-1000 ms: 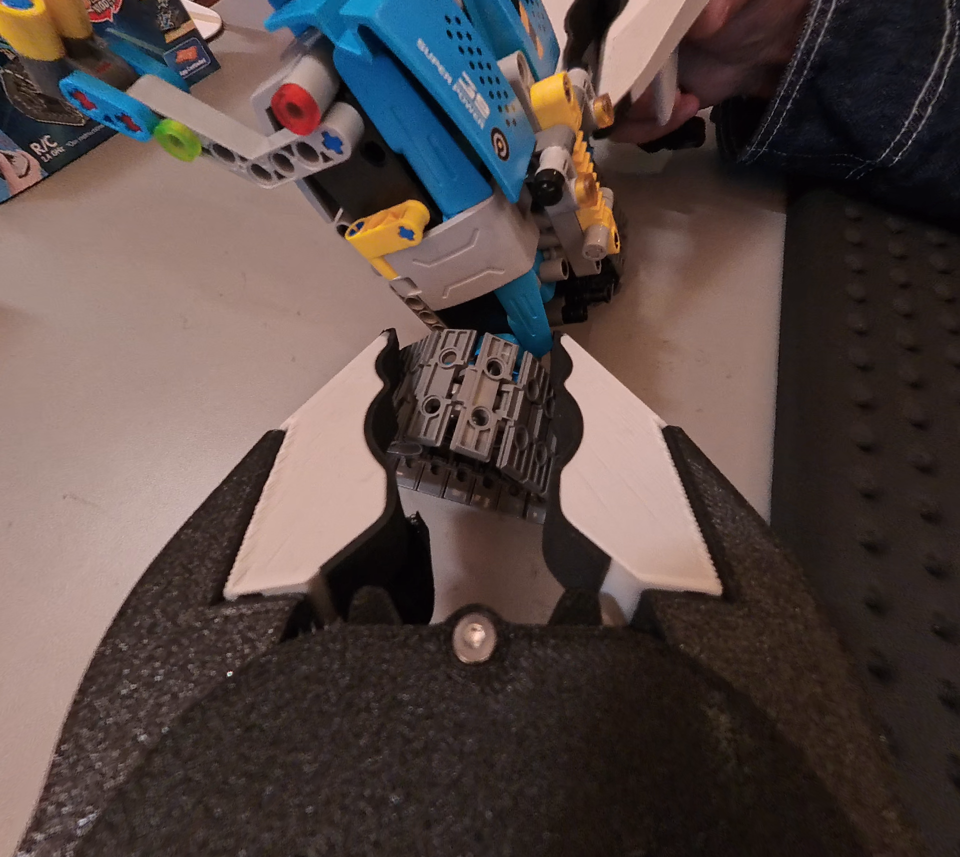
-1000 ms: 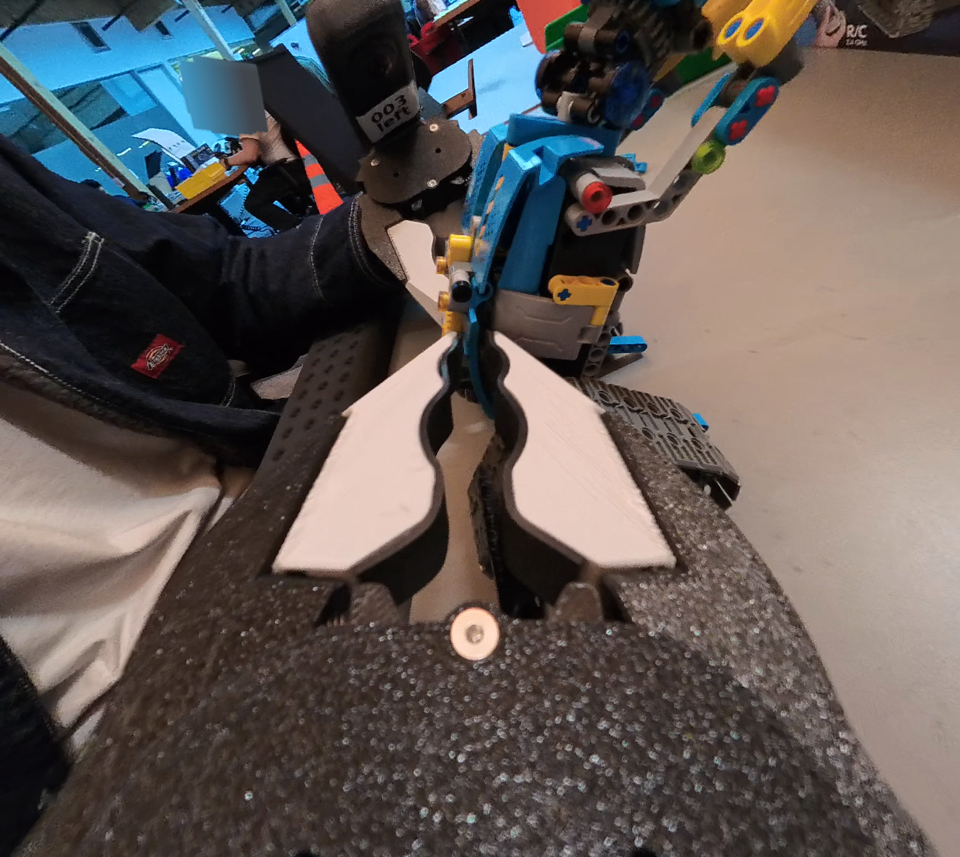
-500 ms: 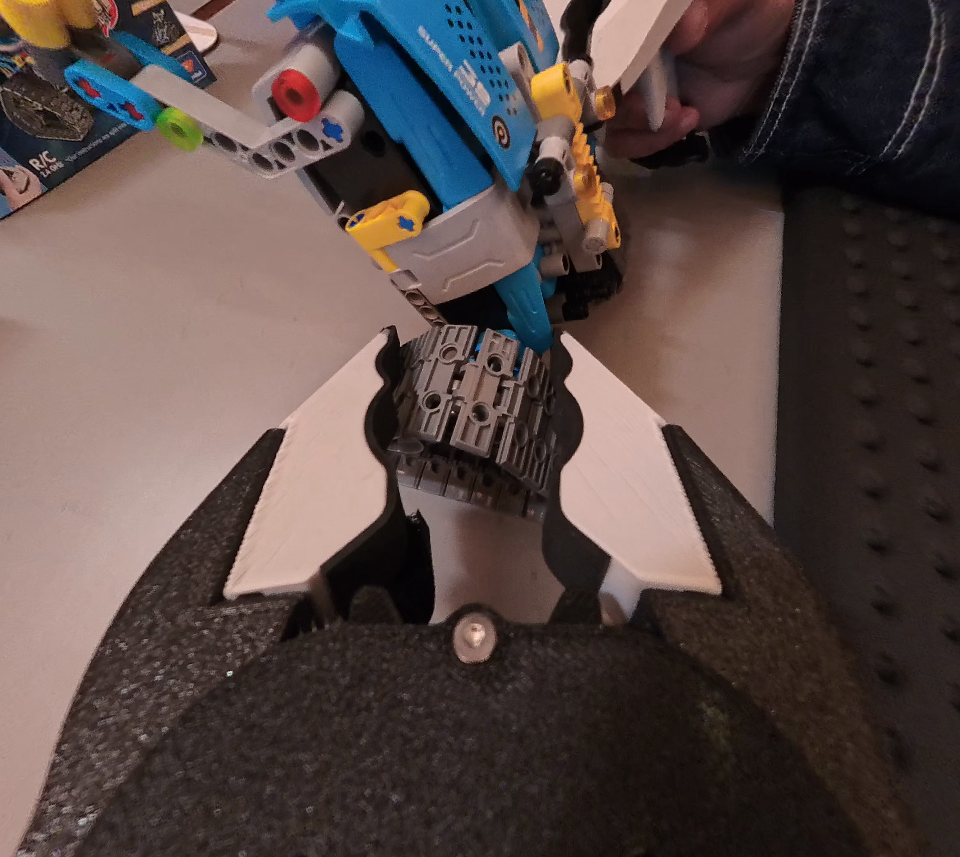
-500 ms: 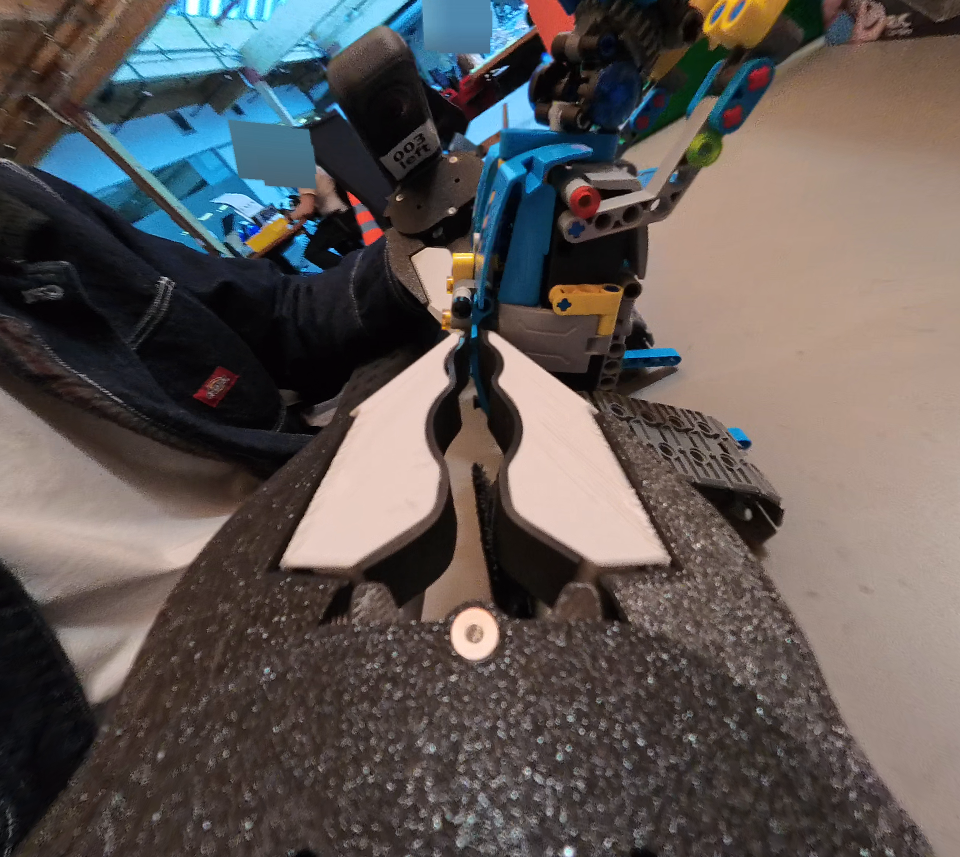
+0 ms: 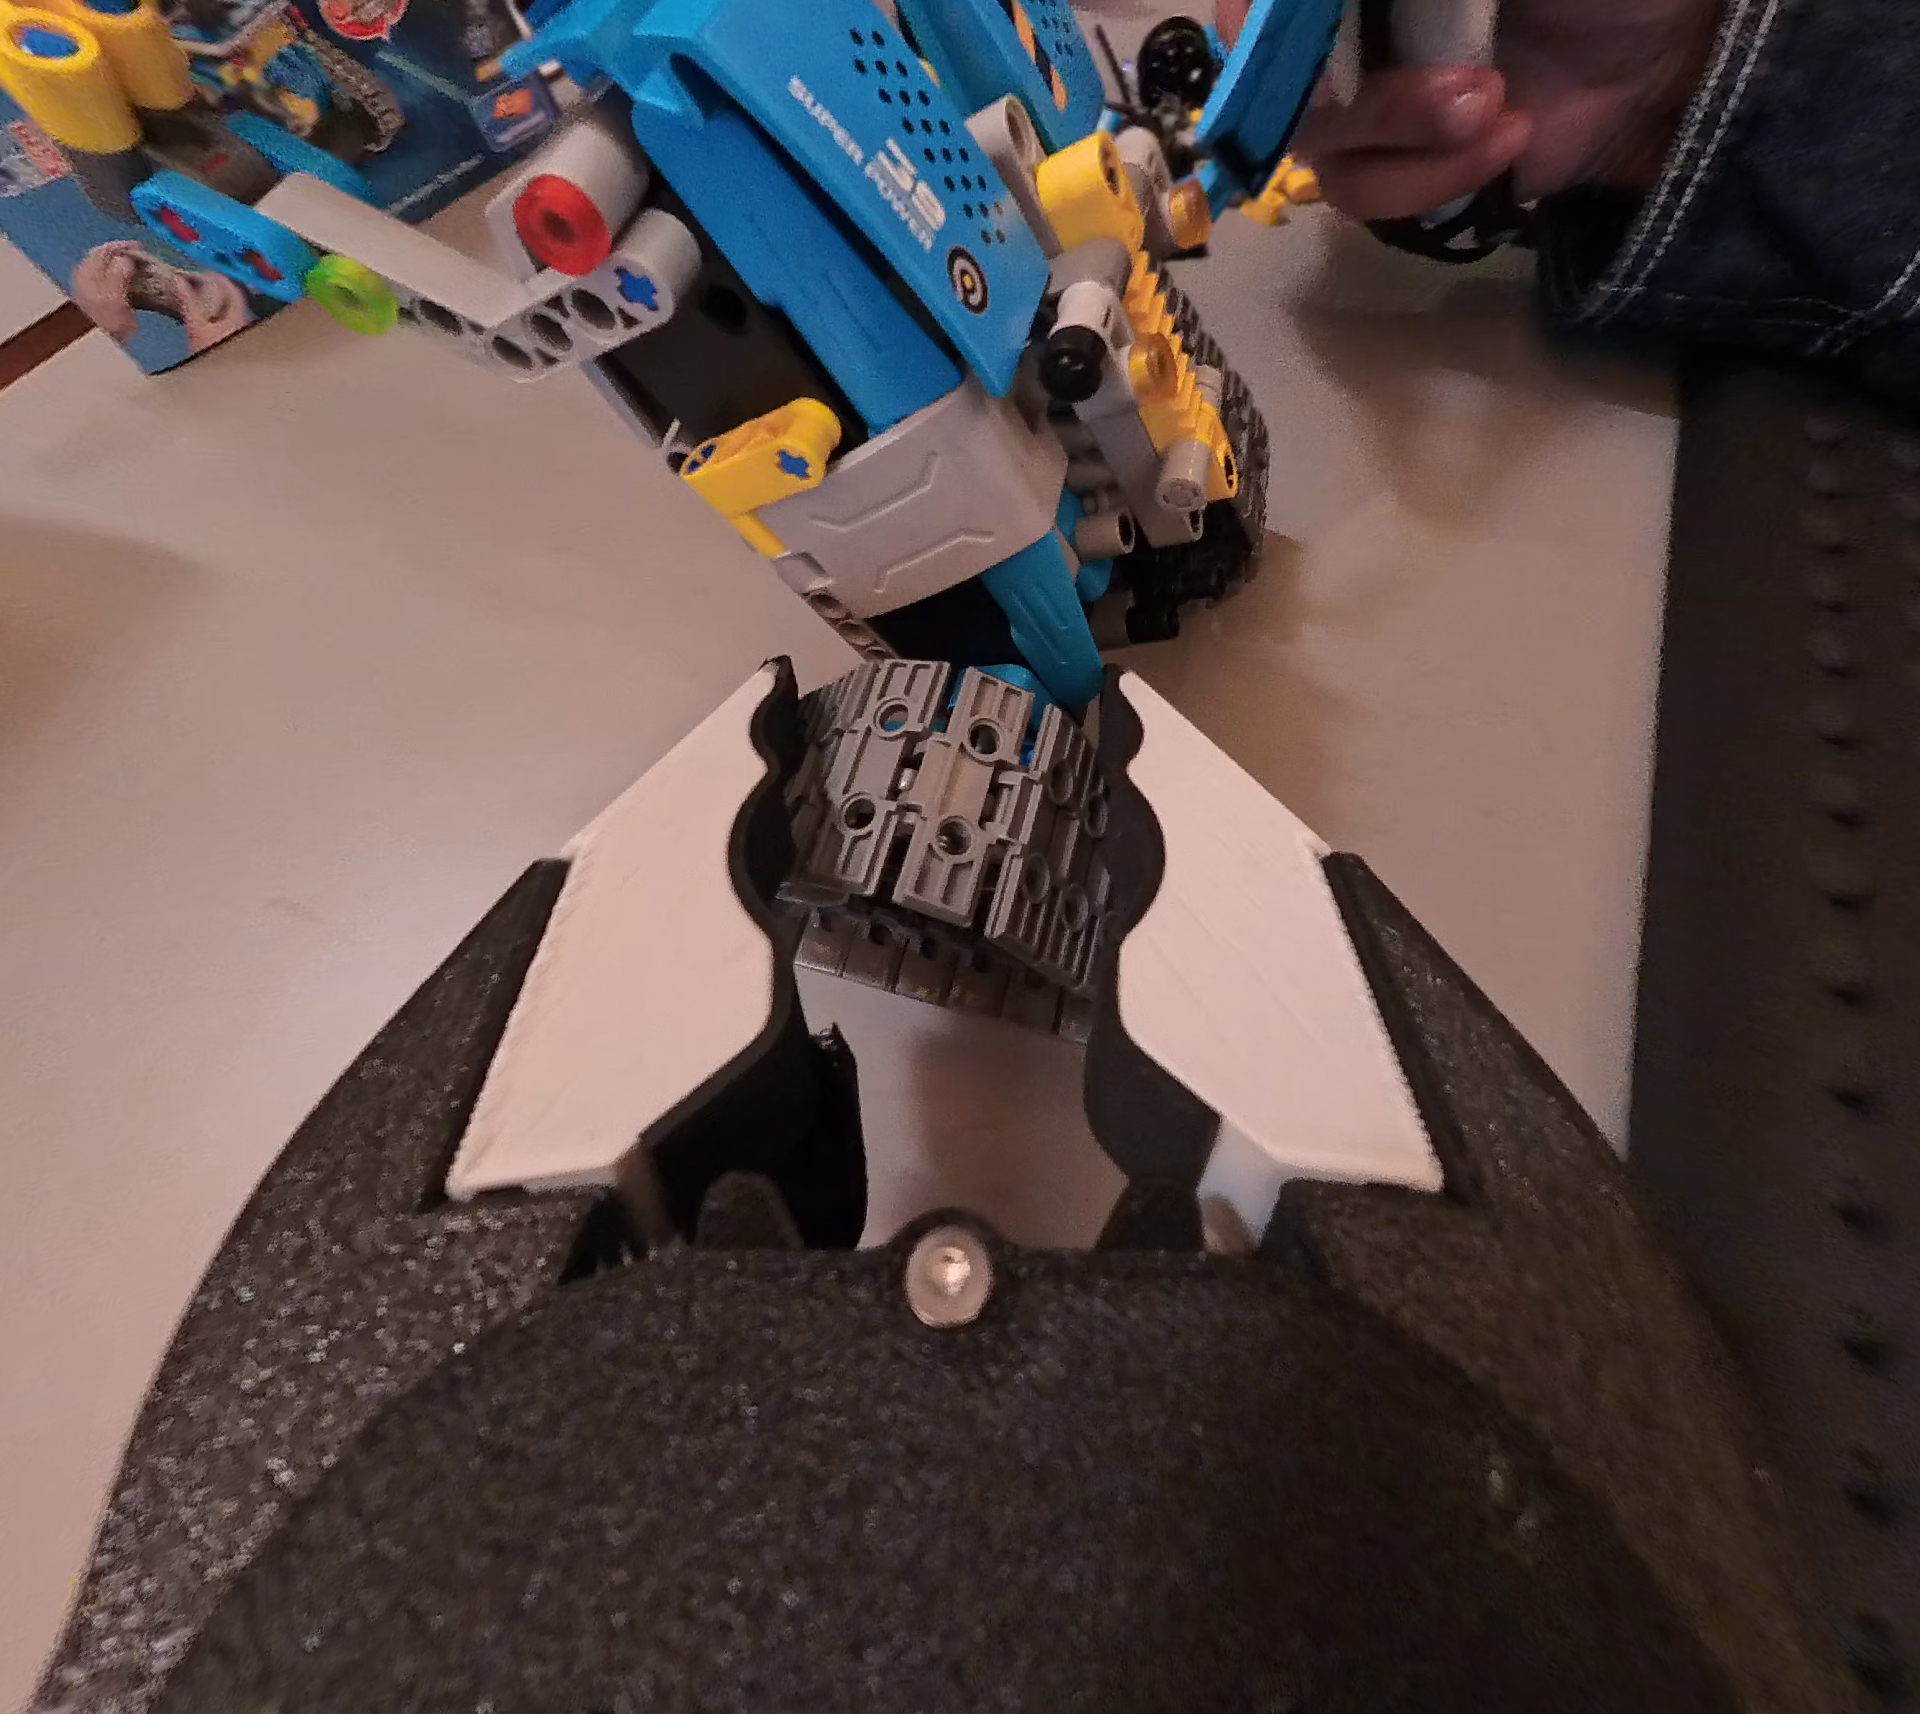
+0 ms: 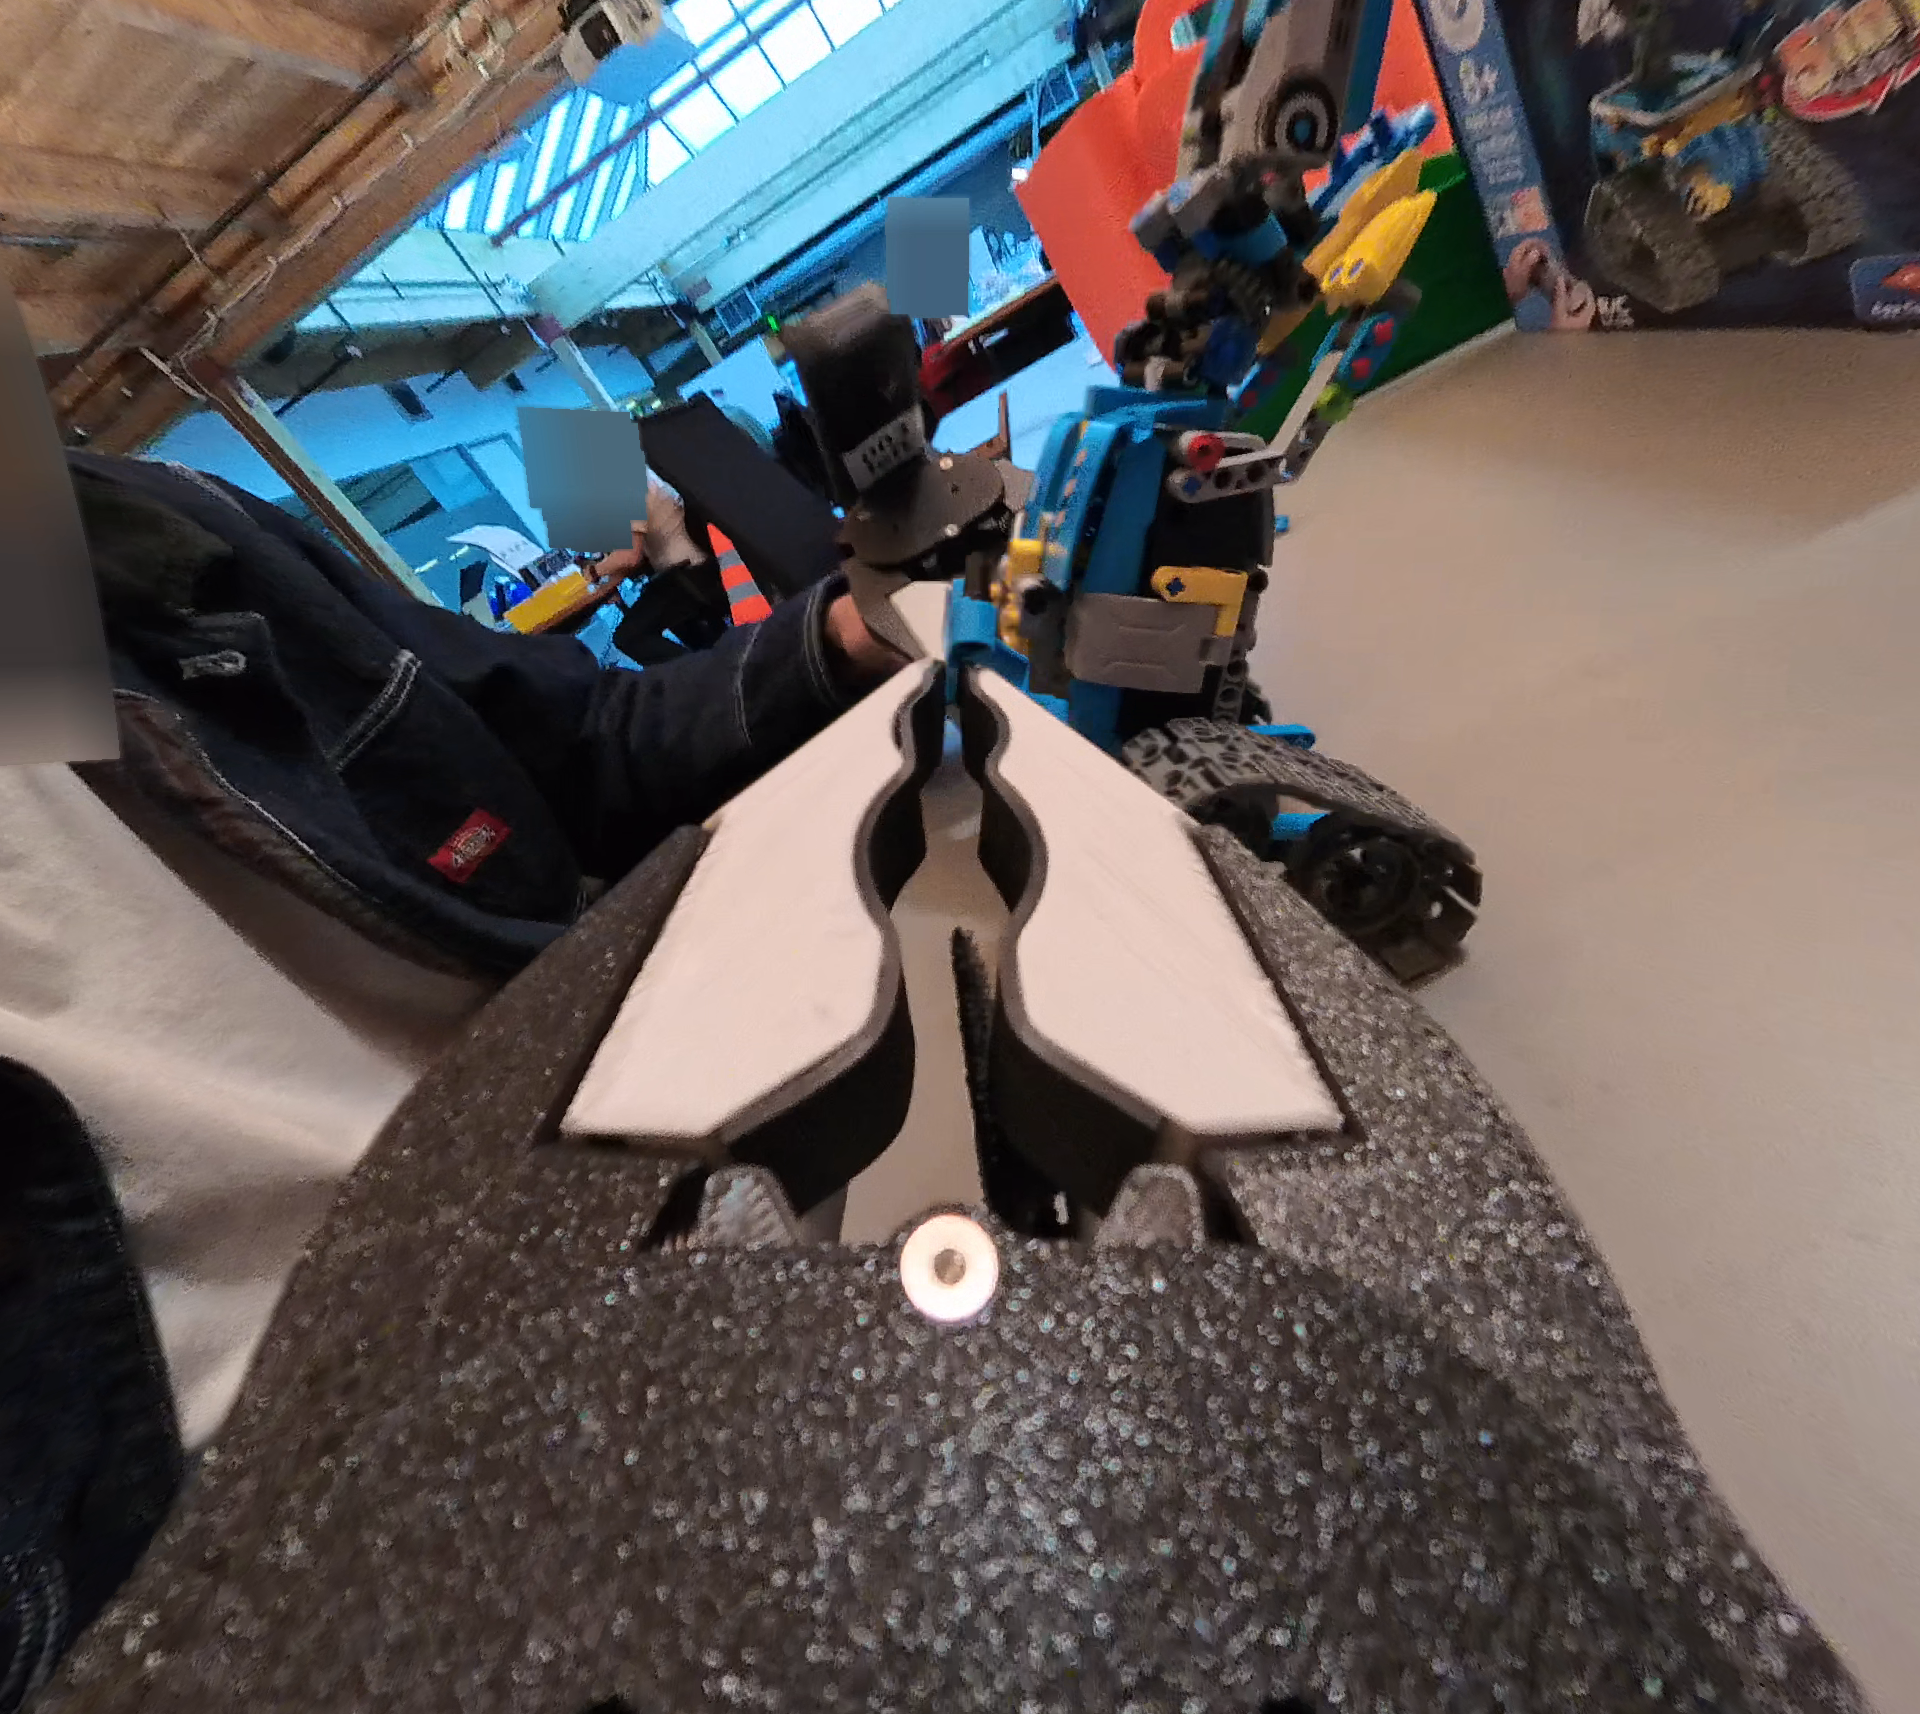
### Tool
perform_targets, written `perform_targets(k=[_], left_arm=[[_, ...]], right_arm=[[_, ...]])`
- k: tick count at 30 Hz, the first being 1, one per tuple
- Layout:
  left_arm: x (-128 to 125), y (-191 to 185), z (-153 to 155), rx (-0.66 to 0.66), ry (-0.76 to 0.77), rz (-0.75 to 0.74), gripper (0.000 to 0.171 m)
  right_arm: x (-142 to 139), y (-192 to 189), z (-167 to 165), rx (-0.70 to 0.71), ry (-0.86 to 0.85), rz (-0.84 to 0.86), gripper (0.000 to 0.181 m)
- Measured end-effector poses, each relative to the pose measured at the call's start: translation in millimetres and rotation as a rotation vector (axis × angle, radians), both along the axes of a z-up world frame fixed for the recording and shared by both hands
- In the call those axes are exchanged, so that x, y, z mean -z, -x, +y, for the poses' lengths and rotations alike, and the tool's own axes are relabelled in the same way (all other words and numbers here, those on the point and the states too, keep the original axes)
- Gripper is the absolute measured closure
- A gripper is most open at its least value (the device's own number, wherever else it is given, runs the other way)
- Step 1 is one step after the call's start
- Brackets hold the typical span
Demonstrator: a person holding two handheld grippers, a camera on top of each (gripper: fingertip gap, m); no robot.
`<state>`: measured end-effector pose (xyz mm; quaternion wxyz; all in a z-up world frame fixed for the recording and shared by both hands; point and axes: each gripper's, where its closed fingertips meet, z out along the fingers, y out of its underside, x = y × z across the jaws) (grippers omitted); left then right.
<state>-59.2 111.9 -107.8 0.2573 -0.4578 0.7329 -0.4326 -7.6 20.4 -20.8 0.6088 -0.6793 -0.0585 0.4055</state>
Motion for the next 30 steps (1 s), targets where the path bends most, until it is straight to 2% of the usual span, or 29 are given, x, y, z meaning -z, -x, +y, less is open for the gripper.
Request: perform_targets(k=[5,10,11,14,15,17,18,20,23,26,28,30], left_arm=[[-0.1,-5.0,28.4,-0.122,-0.006,-0.002,0.114],[-7.3,-7.2,51.4,-0.223,0.031,-0.018,0.11],[-16.7,-6.7,53.4,-0.233,0.061,-0.052,0.102],[-70.3,2.3,71.3,-0.299,0.169,-0.289,0.106],[-92.0,10.2,69.8,-0.281,0.24,-0.388,0.107],[-128.0,30.4,39.9,-0.127,0.383,-0.559,0.116],[-134.2,36.3,18.8,-0.047,0.426,-0.587,0.123],[-124.8,32.9,-19.8,0.049,0.503,-0.497,0.126],[-117.3,27.7,-65.3,0.176,0.665,-0.366,0.126],[-125.1,22.9,-76.0,0.179,0.773,-0.383,0.134],[-133.2,26.7,-73.1,0.201,0.846,-0.413,0.164],[-133.8,30.5,-71.7,0.233,0.867,-0.407,0.17]], right_arm=[[-10.3,-25.7,-10.8,0.086,-0.043,0.034,0.181],[-2.0,-17.9,-2.4,0.108,-0.01,-0.05,0.181],[-1.5,-14.2,0.2,0.112,-0.015,-0.071,0.181],[-2.7,-0.6,7.5,0.114,-0.044,-0.103,0.18],[-7.1,7.9,8.0,0.083,-0.069,-0.077,0.18],[-18.7,25.3,8.4,0.007,-0.112,0.008,0.181],[-28.3,30.6,8.9,-0.014,-0.15,0.07,0.181],[-49.9,38.3,6.1,-0.075,-0.232,0.222,0.181],[-56.8,51.6,11.1,-0.111,-0.253,0.29,0.18],[-53.3,68.7,16.9,-0.148,-0.235,0.289,0.18],[-47.9,72.8,21.3,-0.144,-0.206,0.273,0.18],[-42.7,73.5,24.7,-0.13,-0.184,0.251,0.179]])
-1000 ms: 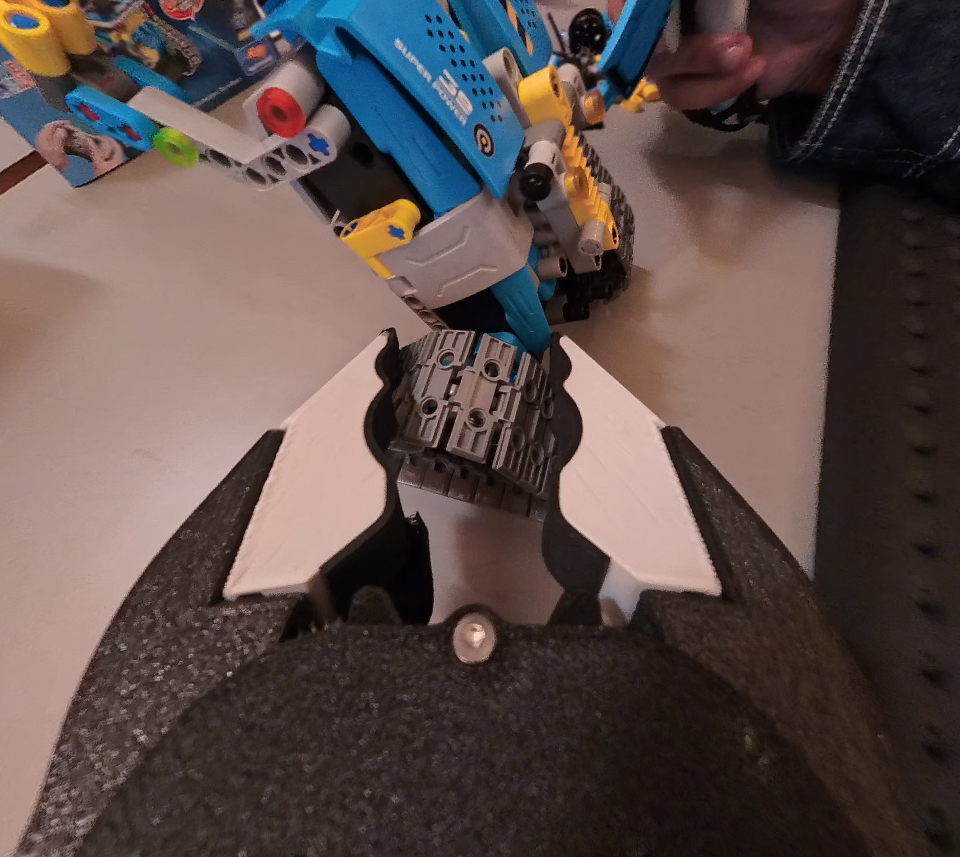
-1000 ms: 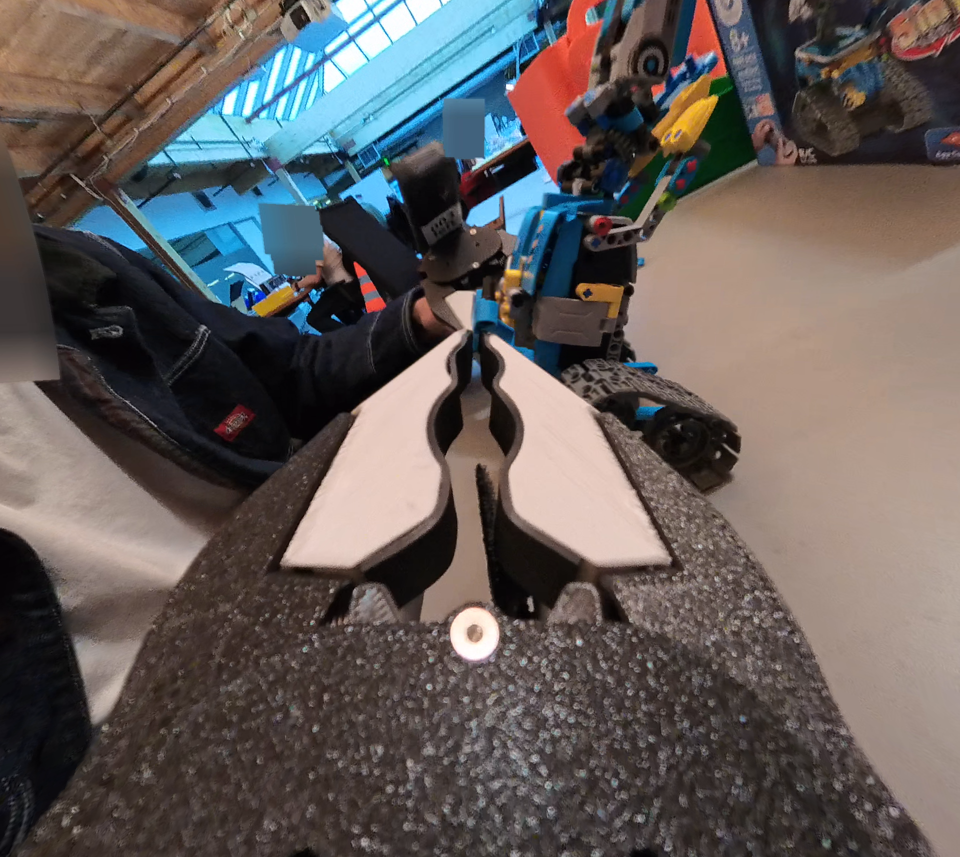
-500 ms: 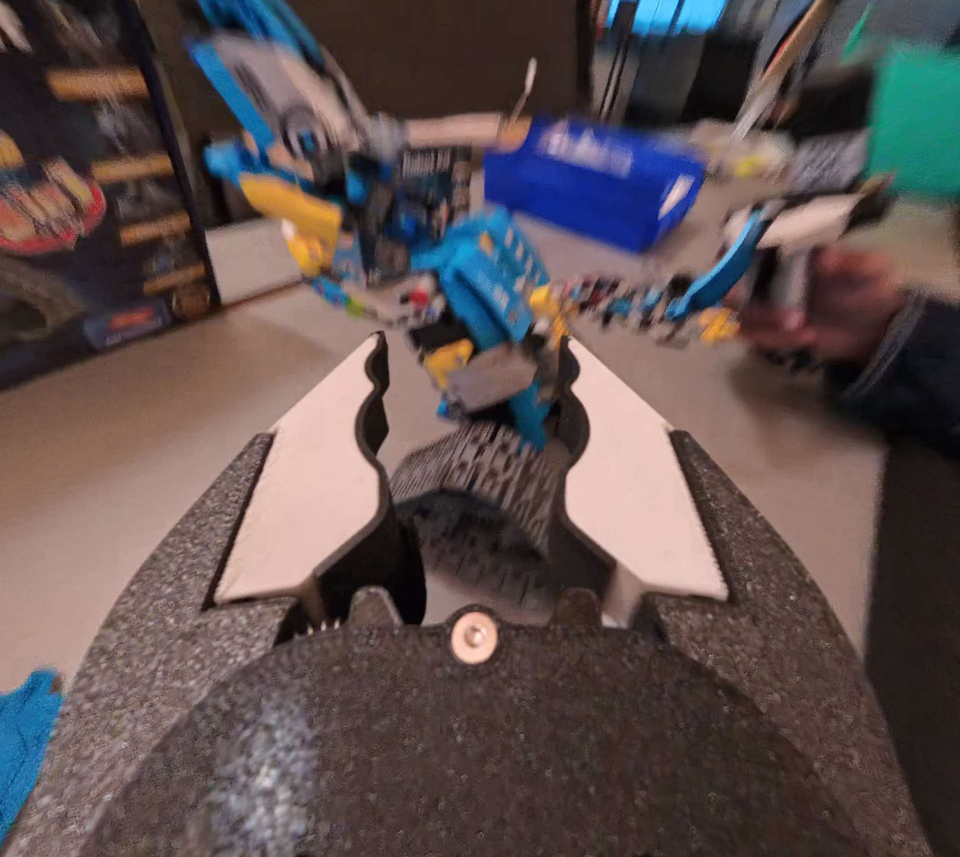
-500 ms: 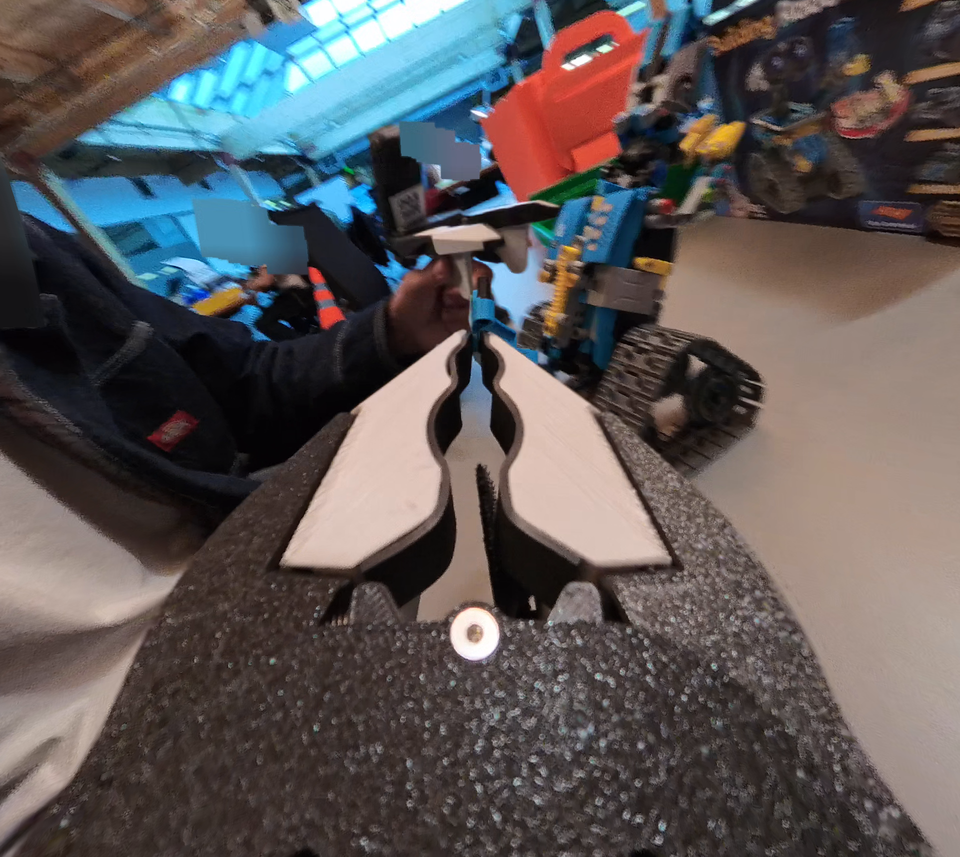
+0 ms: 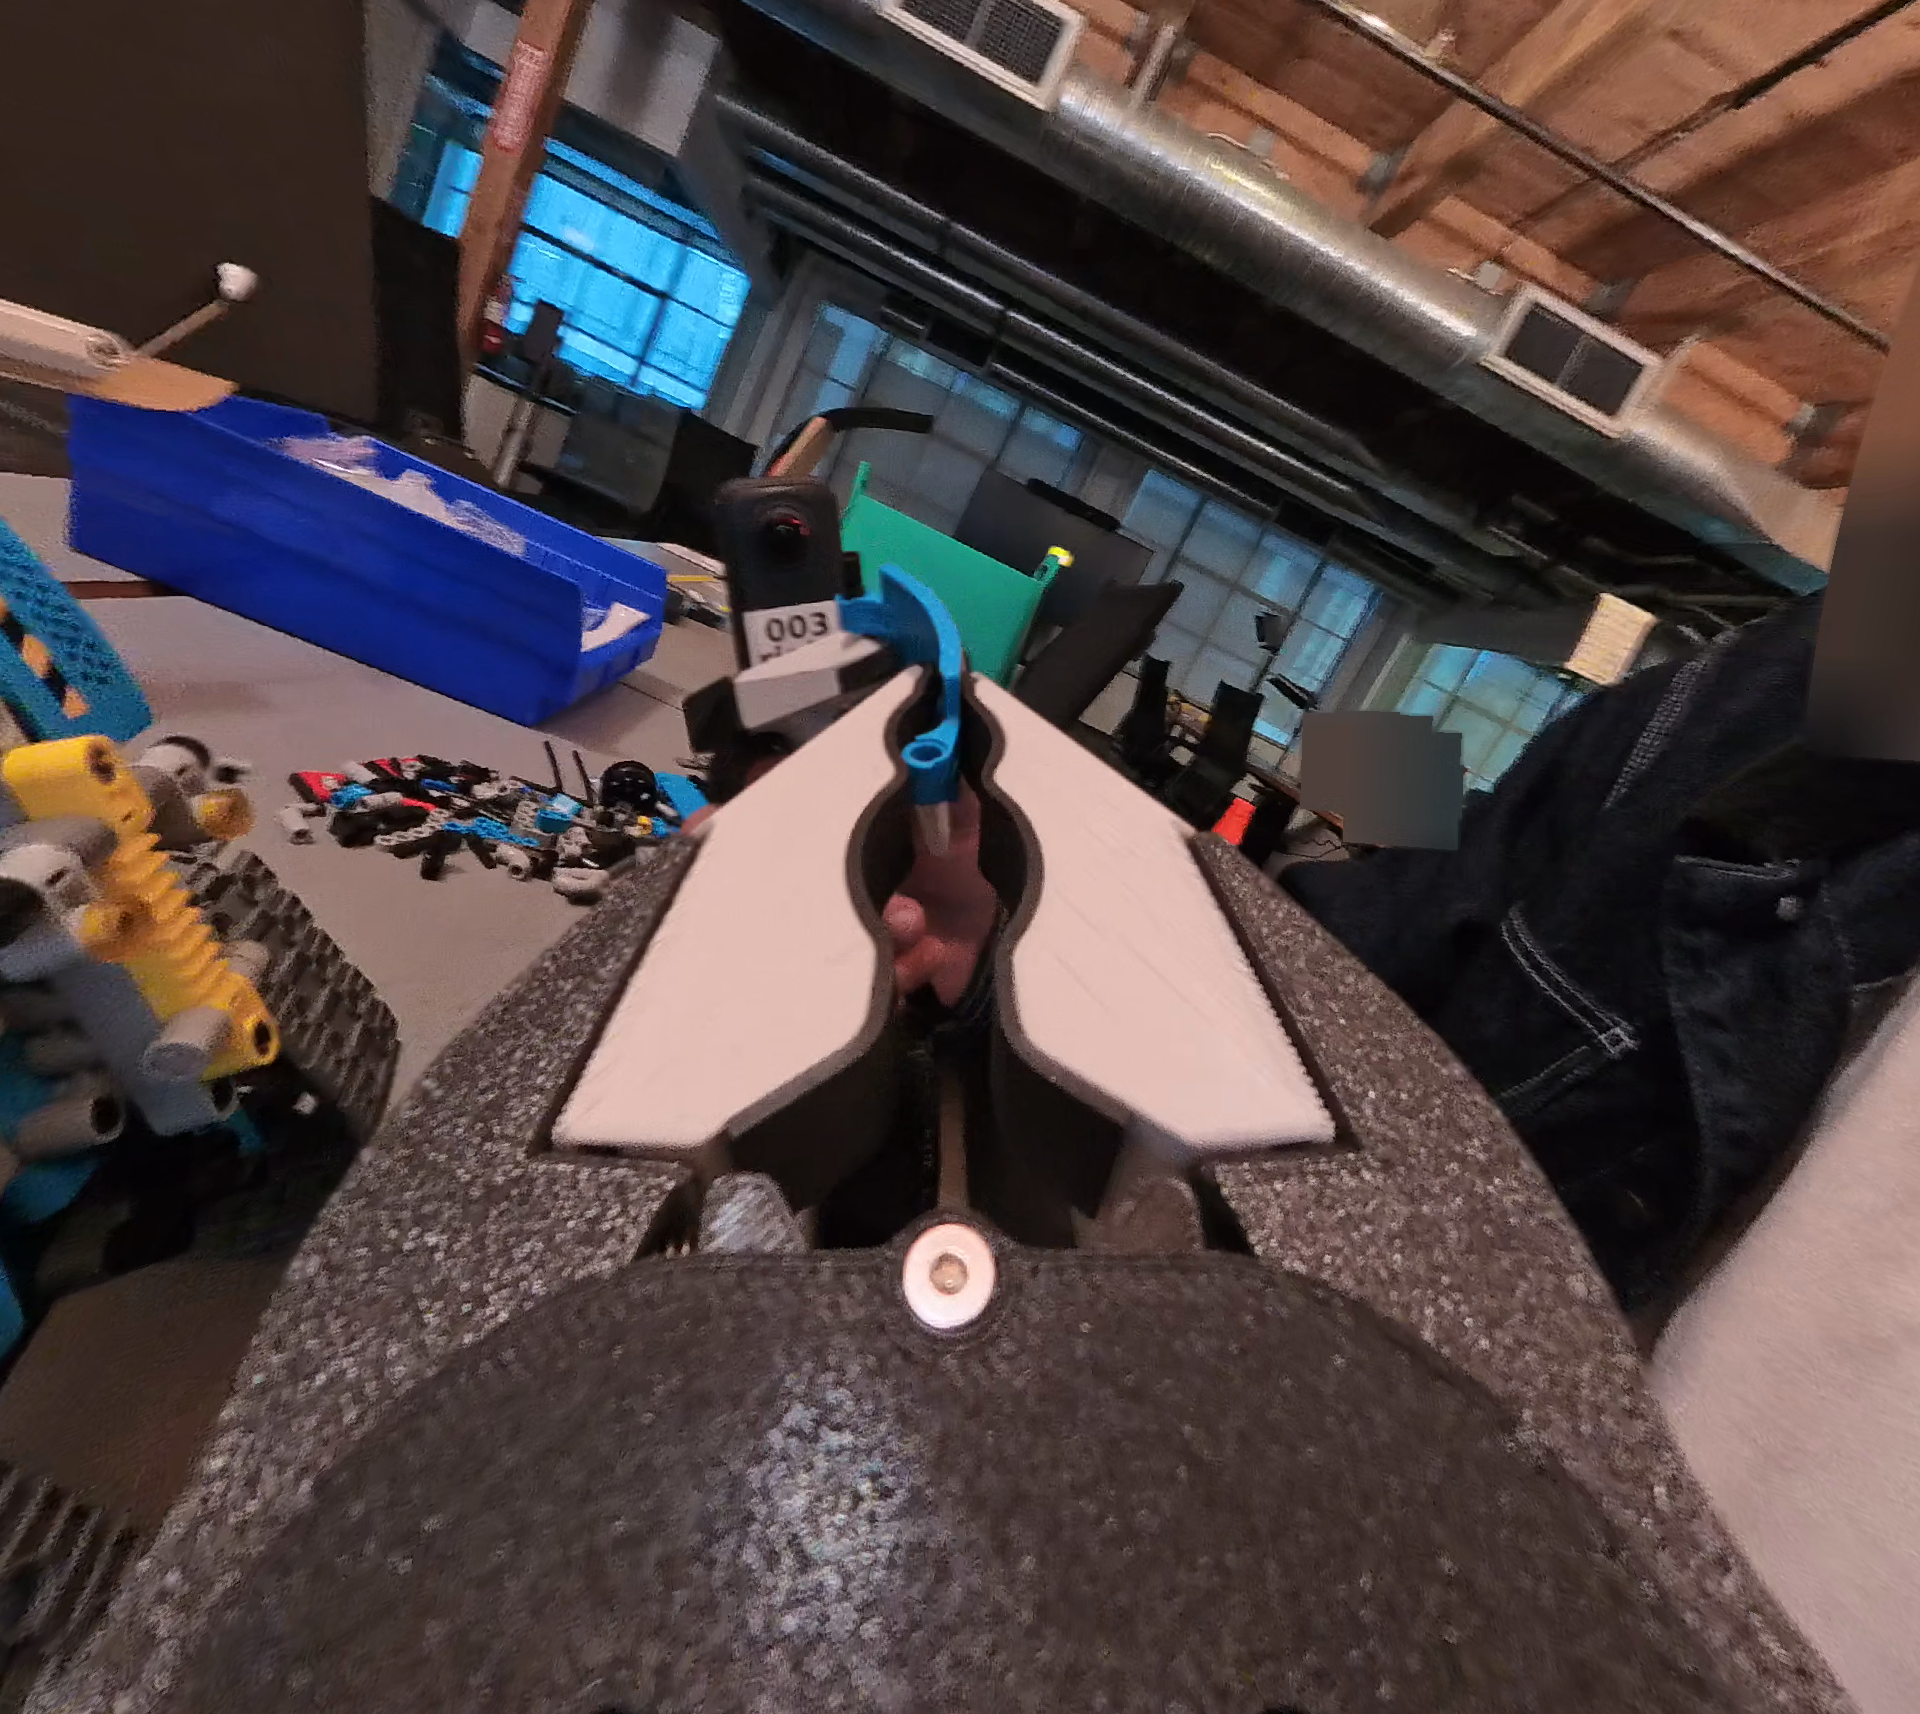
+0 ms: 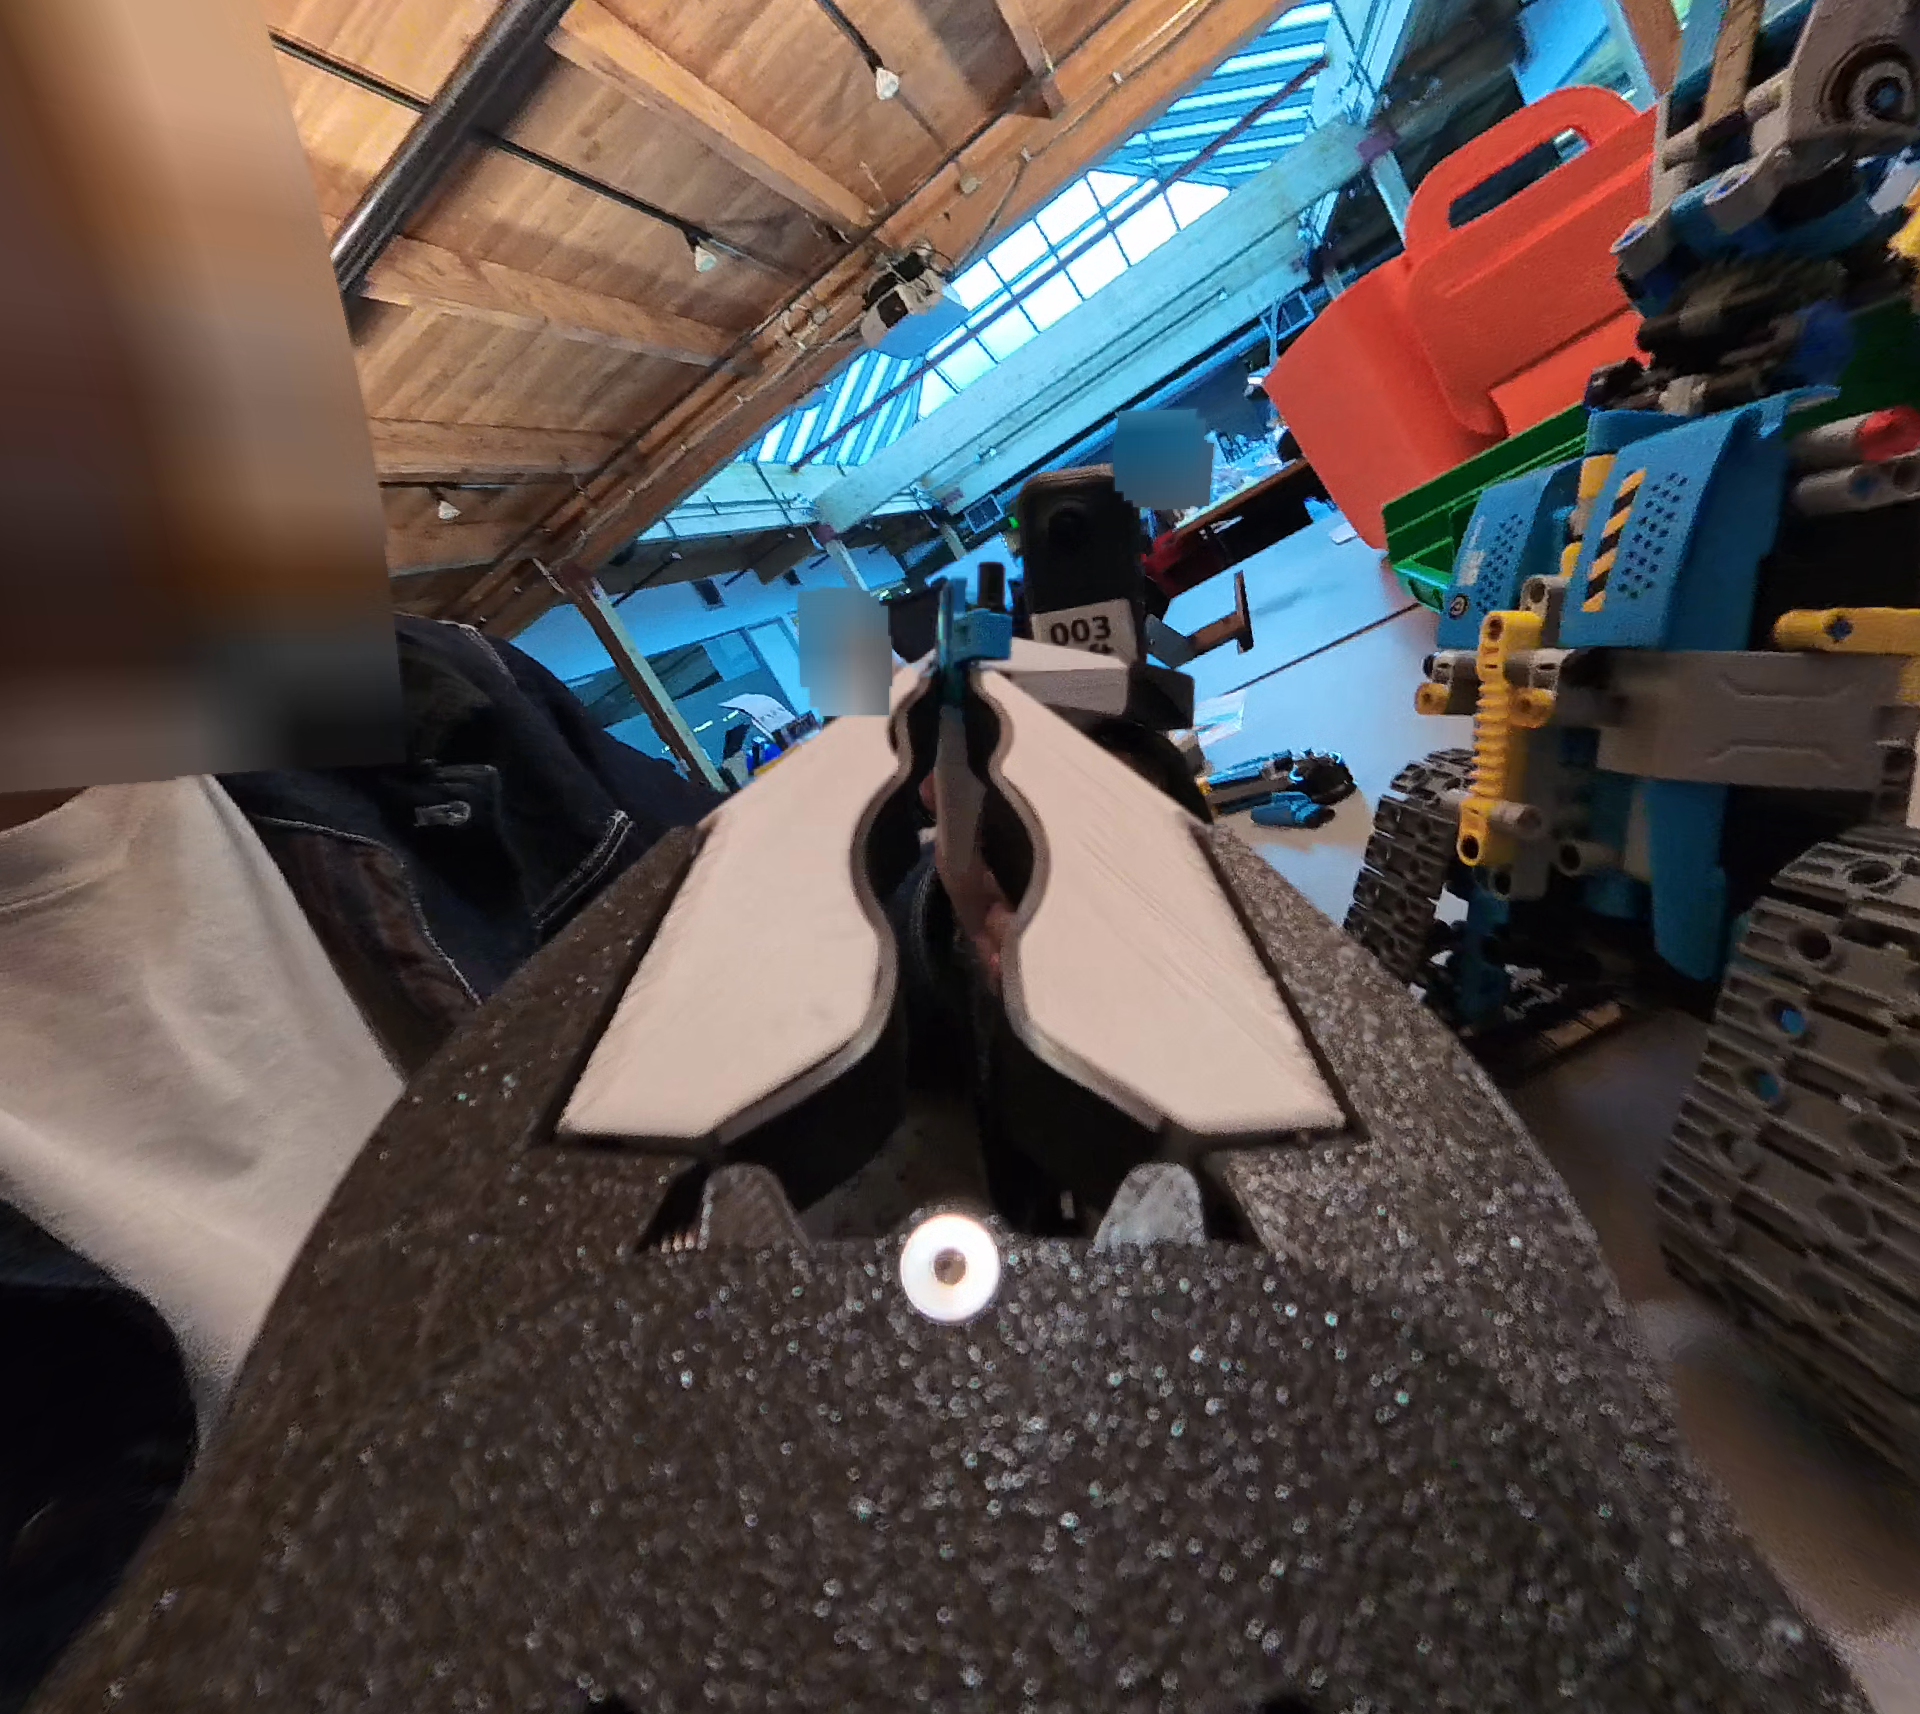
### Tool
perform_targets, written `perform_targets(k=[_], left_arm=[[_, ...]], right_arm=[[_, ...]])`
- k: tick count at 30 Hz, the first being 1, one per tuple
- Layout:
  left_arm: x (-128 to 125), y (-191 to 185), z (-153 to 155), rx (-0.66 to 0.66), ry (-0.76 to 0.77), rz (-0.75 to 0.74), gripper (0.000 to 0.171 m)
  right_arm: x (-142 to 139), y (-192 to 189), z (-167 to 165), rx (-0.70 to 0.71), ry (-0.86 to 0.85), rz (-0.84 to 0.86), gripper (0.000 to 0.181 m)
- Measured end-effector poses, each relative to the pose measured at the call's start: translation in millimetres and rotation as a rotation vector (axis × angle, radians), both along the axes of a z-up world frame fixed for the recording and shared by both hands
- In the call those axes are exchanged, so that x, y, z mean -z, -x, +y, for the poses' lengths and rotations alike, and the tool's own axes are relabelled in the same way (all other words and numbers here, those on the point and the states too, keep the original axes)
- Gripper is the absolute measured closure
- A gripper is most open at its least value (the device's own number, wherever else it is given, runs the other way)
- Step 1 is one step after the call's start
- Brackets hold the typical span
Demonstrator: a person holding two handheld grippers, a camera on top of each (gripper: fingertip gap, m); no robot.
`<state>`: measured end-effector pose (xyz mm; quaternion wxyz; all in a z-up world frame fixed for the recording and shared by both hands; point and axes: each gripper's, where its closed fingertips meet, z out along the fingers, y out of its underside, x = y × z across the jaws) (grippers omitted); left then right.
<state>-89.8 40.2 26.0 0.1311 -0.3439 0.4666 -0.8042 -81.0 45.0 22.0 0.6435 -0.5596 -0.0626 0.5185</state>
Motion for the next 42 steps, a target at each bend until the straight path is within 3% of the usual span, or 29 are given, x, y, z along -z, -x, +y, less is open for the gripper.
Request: perform_targets(k=[4,10,12,20,25,27,28,31,33,42], left_arm=[[-2.1,6.8,0.4,0.056,0.022,-0.008,0.17],[-0.2,9.8,-4.3,0.108,0.025,0.004,0.169],[2.6,12.4,-10.1,0.14,0.004,0.012,0.169],[11.6,11.1,-18.5,0.154,-0.053,0.04,0.17],[9.6,-2.0,-3.4,0.038,0.002,0.052,0.167],[16.7,-10.2,1.5,-0.03,-0.028,0.084,0.144],[20.9,-13.4,1.7,-0.049,-0.047,0.099,0.142],[20.3,-16.6,2.8,-0.063,-0.033,0.102,0.144],[20.8,-17.1,7.7,-0.089,-0.044,0.095,0.164],[33.0,-18.7,7.9,-0.119,-0.137,0.131,0.167]], right_arm=[[-1.2,-2.9,-5.5,0.04,-0.019,-0.099,0.168],[0.6,-4.9,-10.5,0.008,0.003,-0.092,0.167],[0.9,-12.7,-6.7,0.046,0.02,-0.076,0.158],[1.5,-7.9,-18.1,-0.014,0.021,-0.13,0.178],[7.4,-20.8,-5.7,0.094,0.072,-0.129,0.18],[6.2,-27.8,1.6,0.153,0.081,-0.078,0.181],[8.5,-27.2,4.8,0.162,0.095,-0.075,0.181],[16.0,-13.8,13.4,0.172,0.122,-0.122,0.18],[14.0,-10.3,15.2,0.177,0.114,-0.113,0.181],[27.3,-10.6,17.7,0.206,0.17,-0.201,0.18]])
